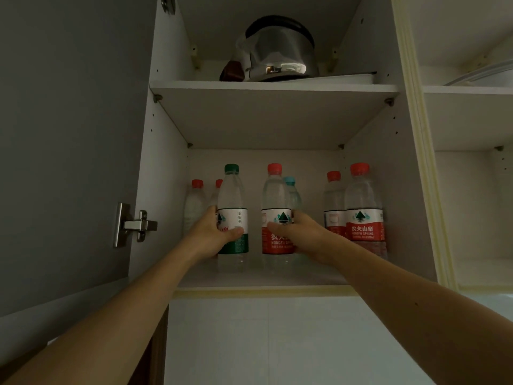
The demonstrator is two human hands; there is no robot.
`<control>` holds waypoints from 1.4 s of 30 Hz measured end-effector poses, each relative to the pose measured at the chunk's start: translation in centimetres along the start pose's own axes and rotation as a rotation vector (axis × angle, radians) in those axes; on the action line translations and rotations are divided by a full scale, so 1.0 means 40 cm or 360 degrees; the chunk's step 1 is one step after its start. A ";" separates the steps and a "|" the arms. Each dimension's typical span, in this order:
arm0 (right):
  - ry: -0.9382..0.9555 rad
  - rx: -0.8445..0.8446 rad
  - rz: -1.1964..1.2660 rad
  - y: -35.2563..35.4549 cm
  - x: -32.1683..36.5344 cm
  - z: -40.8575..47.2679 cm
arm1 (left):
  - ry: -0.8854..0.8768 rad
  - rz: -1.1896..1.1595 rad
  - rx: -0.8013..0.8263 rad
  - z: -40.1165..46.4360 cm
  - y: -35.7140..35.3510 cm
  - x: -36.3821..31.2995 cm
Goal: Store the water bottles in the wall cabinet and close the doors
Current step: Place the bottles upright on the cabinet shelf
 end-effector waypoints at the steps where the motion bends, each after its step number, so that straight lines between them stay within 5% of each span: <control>1: -0.0004 -0.0004 -0.0008 0.003 -0.004 0.006 | -0.0006 -0.0004 -0.0003 0.000 0.000 0.002; 20: -0.0274 -0.0122 -0.0379 0.026 -0.032 0.094 | 0.0193 0.0268 0.0090 0.092 -0.023 0.041; 35: -0.0409 -0.0080 -0.0590 0.034 -0.065 0.175 | 0.0214 0.0966 0.0107 0.184 -0.079 0.048; 42: -0.0444 -0.0066 -0.0604 0.023 -0.069 0.204 | -0.0045 0.1748 -0.0098 0.200 -0.075 0.034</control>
Point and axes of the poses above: each hand's wrist, its own z-axis towards the middle knuckle, its own y-axis out of the back of the hand, x = y × z, the point moved 4 cm from there along z, towards the middle knuckle, and after that the axes turned 1 degree about -y, right-handed, at the moved point
